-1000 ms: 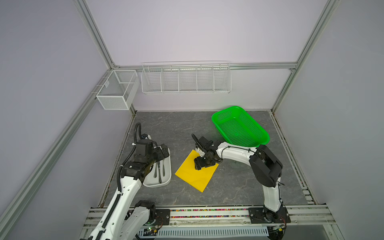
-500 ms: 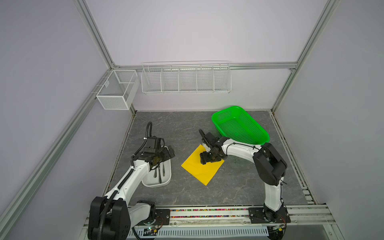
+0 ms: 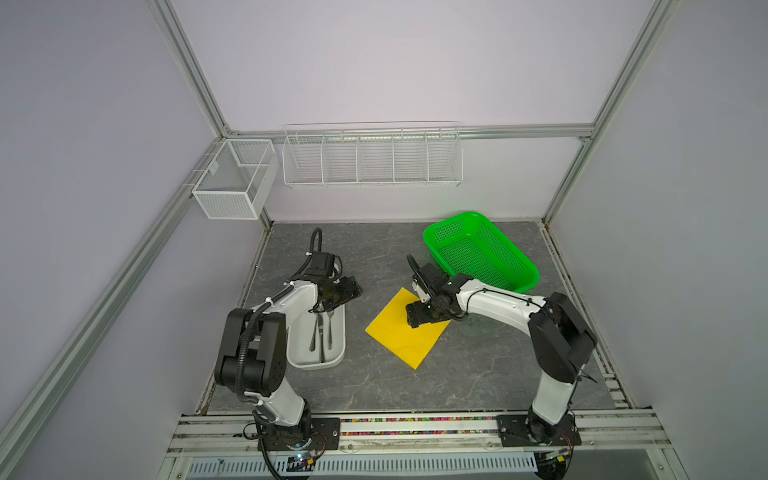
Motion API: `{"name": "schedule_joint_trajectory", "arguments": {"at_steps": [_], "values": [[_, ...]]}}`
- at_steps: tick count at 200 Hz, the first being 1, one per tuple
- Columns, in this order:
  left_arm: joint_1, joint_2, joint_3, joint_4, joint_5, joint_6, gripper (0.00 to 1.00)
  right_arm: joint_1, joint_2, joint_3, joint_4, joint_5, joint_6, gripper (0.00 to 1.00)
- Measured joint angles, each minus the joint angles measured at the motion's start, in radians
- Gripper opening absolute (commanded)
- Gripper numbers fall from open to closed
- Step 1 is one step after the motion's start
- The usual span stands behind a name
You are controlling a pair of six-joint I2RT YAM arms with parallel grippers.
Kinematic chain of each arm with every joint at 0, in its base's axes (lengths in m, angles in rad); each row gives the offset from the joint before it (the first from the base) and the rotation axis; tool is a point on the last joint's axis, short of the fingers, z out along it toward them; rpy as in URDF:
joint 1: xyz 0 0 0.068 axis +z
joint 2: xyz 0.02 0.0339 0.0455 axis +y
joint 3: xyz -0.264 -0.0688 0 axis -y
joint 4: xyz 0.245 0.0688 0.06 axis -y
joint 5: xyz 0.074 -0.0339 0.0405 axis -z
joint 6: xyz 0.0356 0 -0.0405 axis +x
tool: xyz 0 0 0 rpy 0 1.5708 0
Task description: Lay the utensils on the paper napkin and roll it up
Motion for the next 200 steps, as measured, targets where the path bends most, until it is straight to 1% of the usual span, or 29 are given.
{"name": "schedule_joint_trajectory", "arguments": {"at_steps": [30, 59, 73, 83, 100, 109, 123, 134, 143, 152, 159, 166, 174, 188, 194, 200], "values": [[-0.001, 0.089, 0.103, 0.002, 0.031, -0.002, 0.82, 0.000, -0.072, -0.053, 0.019, 0.005, 0.037, 0.86], [-0.007, 0.172, 0.214, -0.005, 0.038, -0.008, 0.81, 0.001, -0.079, -0.061, 0.028, 0.004, 0.055, 0.85], [-0.011, 0.183, 0.249, -0.019, 0.029, -0.008, 0.81, 0.002, -0.079, -0.061, 0.030, 0.004, 0.059, 0.85], [-0.013, 0.164, 0.254, -0.033, 0.015, -0.008, 0.81, 0.002, -0.079, -0.061, 0.030, 0.005, 0.060, 0.85], [-0.015, 0.103, 0.248, -0.085, -0.021, 0.005, 0.75, 0.004, -0.079, -0.060, 0.032, 0.008, 0.061, 0.85], [-0.015, 0.049, 0.233, -0.115, -0.049, 0.011, 0.71, 0.006, -0.080, -0.060, 0.033, 0.014, 0.060, 0.85], [-0.015, -0.051, 0.185, -0.158, -0.101, 0.027, 0.68, 0.016, -0.088, -0.059, 0.032, 0.037, 0.060, 0.86], [-0.015, -0.127, 0.141, -0.206, -0.154, 0.043, 0.60, 0.025, -0.097, -0.054, 0.028, 0.061, 0.060, 0.86], [-0.015, -0.174, 0.108, -0.248, -0.204, 0.051, 0.57, 0.035, -0.103, -0.044, 0.026, 0.079, 0.059, 0.86], [-0.015, -0.199, 0.082, -0.287, -0.247, 0.067, 0.48, 0.043, -0.109, -0.033, 0.026, 0.093, 0.055, 0.87], [-0.014, -0.201, 0.068, -0.319, -0.276, 0.076, 0.43, 0.050, -0.112, -0.022, 0.025, 0.103, 0.052, 0.87], [-0.014, -0.190, 0.061, -0.350, -0.303, 0.083, 0.41, 0.055, -0.113, -0.011, 0.026, 0.109, 0.048, 0.87], [-0.014, -0.168, 0.060, -0.379, -0.324, 0.091, 0.34, 0.060, -0.113, 0.000, 0.026, 0.117, 0.044, 0.87], [-0.013, -0.117, 0.062, -0.415, -0.351, 0.108, 0.32, 0.068, -0.113, 0.016, 0.026, 0.125, 0.037, 0.87], [-0.013, -0.093, 0.065, -0.428, -0.359, 0.114, 0.27, 0.070, -0.113, 0.021, 0.025, 0.128, 0.035, 0.88], [-0.013, -0.072, 0.069, -0.439, -0.365, 0.122, 0.26, 0.072, -0.113, 0.024, 0.025, 0.132, 0.034, 0.88]]}}
